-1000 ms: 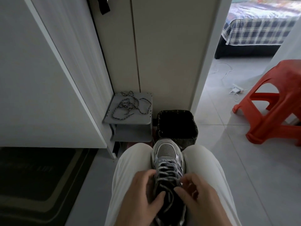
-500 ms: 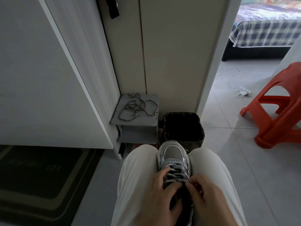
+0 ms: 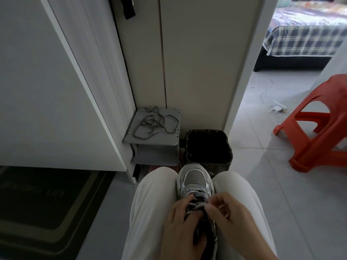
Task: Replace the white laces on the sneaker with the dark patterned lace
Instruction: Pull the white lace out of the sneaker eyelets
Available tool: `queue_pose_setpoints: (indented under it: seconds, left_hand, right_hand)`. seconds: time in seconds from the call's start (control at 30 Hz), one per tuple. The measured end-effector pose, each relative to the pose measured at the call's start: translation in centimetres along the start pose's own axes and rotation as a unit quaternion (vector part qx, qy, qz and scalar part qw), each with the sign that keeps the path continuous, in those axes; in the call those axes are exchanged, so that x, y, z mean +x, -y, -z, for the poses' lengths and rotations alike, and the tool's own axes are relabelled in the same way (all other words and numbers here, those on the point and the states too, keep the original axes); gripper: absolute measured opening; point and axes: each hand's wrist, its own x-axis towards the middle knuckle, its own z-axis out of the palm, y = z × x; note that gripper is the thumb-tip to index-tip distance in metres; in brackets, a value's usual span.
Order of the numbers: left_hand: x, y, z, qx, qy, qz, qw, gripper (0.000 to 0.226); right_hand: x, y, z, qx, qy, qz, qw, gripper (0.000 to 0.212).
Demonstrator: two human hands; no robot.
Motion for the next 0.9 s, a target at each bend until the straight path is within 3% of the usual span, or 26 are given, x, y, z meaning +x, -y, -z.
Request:
queue_pose_setpoints:
  seconds: [0.03, 0.07, 0.2, 0.4, 0.6, 0.77, 0.9]
  left_hand:
    - [-0.4, 0.0, -2.0, -0.055, 0.011, -0.02, 0.998, 0.038]
    - [-1.1, 1.0, -2.9, -0.031, -0.022, -0.034, 0.999, 0.033]
    - [-0.8, 1.8, -3.8, -0.086, -0.07, -0.023, 0.994, 0.034]
    - [-1.0, 1.8, -3.6, -0.097, -0.057, -0.015, 0.994, 0.028]
    - [-0.9, 1.8, -3.6, -0.09, -0.062, -0.02, 0.994, 0.029]
    - [-0.9, 2.0, -3.9, -0.092, -0.075, -0.016, 0.993, 0.027]
    - [-0.9, 2.1, -4.0, -0.085, -0.082, -0.022, 0.993, 0.026]
  right_hand:
    - [-0.2, -0.6, 0.1, 0.012, 0.005, -0.017, 1.0, 0.016]
    - [-0.4, -1.1, 0.1, 0.026, 0.015, -0.032, 0.999, 0.019]
    - [-1.4, -2.1, 0.0, 0.025, 0.04, -0.034, 0.998, 0.026]
    - [-1.8, -2.1, -0.7, -0.017, -0.013, 0.033, 0.999, 0.025]
    - [-1.1, -1.4, -0.1, 0.07, -0.094, 0.054, 0.992, 0.018]
    - [-0.2, -1.7, 0.2, 0.078, -0.046, 0.019, 0.996, 0.022]
    - [-0.6, -2.3, 0.4, 0.037, 0.04, -0.007, 0.998, 0.021]
